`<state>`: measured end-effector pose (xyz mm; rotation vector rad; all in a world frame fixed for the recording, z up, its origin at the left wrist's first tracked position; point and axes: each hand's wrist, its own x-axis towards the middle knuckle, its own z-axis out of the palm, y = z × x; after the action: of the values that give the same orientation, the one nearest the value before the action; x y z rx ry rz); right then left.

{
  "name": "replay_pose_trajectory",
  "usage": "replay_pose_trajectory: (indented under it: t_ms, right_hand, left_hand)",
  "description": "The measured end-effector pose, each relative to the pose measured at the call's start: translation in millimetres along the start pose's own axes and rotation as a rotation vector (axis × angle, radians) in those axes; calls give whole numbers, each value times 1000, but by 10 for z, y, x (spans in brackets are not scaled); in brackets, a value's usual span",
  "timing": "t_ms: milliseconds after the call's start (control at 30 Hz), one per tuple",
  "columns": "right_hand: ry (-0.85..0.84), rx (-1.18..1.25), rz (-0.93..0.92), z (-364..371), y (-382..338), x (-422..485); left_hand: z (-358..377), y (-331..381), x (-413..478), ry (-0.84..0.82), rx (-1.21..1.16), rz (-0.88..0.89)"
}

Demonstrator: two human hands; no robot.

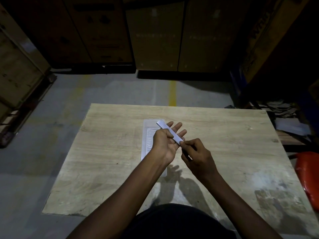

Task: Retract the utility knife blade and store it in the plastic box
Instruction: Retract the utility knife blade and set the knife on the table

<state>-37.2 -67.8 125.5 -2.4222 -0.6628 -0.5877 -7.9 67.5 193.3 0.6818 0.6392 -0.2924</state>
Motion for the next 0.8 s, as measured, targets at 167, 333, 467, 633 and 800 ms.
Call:
replay_pose_trajectory:
  t_ms: [167, 333, 467, 633, 800]
  right_hand:
    - [34, -23, -16, 59, 9, -77]
    - [85, 135, 156, 111, -10, -46]
    - [69, 466, 522, 132, -22, 29]
    - [-108, 1116, 1088, 6, -9, 181]
    - [-192, 1317, 1280, 9, 99, 161]
  left_hand:
    - [-16, -61, 4, 34, 65, 1]
    - [2, -46, 22, 23, 89, 7]
    - [16, -33, 25, 50, 82, 5]
    - [-26, -19, 80, 16, 112, 19]
    - [-117, -46, 156, -15, 168, -34]
